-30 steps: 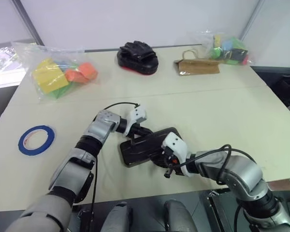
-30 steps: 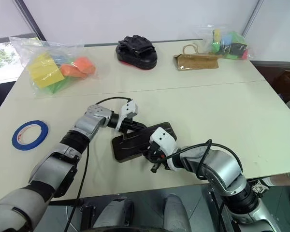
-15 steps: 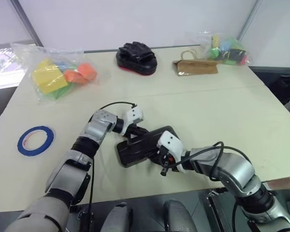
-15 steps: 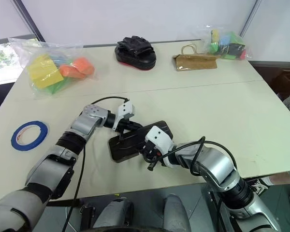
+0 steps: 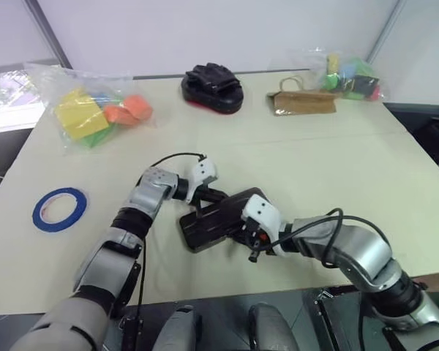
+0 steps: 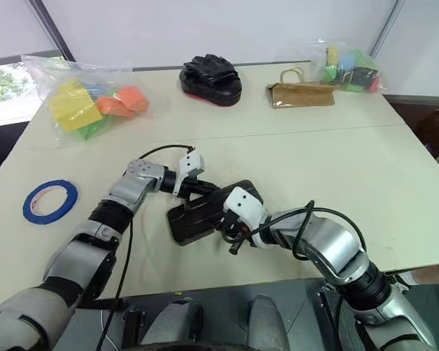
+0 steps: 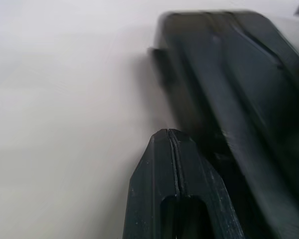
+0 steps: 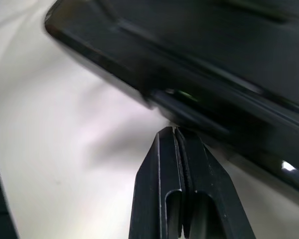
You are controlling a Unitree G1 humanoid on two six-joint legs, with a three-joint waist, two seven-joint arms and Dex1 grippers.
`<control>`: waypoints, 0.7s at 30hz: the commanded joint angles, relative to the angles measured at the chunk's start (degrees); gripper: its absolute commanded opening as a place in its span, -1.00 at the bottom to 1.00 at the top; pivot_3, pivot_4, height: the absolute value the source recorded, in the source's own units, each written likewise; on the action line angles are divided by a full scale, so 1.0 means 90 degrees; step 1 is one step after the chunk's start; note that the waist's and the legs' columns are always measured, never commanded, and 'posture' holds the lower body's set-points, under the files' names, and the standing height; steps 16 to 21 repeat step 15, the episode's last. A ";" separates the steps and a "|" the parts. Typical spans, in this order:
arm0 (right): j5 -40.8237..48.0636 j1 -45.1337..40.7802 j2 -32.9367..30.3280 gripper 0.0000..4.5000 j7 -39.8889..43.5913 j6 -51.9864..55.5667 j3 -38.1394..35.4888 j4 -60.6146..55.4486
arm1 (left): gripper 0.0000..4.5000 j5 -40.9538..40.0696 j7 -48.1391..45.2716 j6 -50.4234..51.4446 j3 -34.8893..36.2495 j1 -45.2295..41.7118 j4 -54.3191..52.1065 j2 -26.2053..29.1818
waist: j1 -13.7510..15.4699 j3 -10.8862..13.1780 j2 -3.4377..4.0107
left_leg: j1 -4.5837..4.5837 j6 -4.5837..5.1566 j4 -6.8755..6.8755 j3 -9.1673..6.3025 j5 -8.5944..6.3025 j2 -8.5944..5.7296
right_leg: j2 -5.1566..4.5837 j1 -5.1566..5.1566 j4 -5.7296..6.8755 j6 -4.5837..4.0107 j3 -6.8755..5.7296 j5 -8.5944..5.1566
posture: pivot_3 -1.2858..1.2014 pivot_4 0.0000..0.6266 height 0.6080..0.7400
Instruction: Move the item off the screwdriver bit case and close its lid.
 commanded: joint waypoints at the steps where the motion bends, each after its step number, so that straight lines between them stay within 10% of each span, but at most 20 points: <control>1: 0.0297 0.0145 -0.0357 -0.98 0.0257 0.0096 -0.0629 -0.0634 | -1.00 -0.0350 0.0087 0.0416 0.0435 -0.0009 -0.0315 0.0241 | -0.0016 0.0002 -0.0002 | -0.0005 0.0001 -0.0004 0.0000 -0.0001 0.0000 | 0.0001 -0.0006 0.0000 0.0000 -0.0001 0.0000 | 0.03 -0.52 1.00; 15: 0.1408 0.0349 -0.2492 -0.98 0.1703 -0.0076 -0.3121 -0.1462 | -1.00 -0.2813 0.0801 0.4515 0.2252 0.2537 -0.6660 0.2026 | 0.0004 0.0007 -0.0002 | -0.0038 0.0013 -0.0010 0.0002 -0.0007 0.0005 | -0.0002 -0.0049 0.0000 0.0000 0.0008 0.0000 | 0.03 -0.52 1.00; 21: 0.1408 0.0349 -0.2492 -0.98 0.1703 -0.0076 -0.3121 -0.1462 | -1.00 -0.2813 0.0801 0.4515 0.2252 0.2537 -0.6660 0.2026 | 0.0004 0.0007 -0.0002 | -0.0038 0.0013 -0.0010 0.0002 -0.0007 0.0005 | -0.0002 -0.0049 0.0000 0.0000 0.0008 0.0000 | 0.03 -0.52 1.00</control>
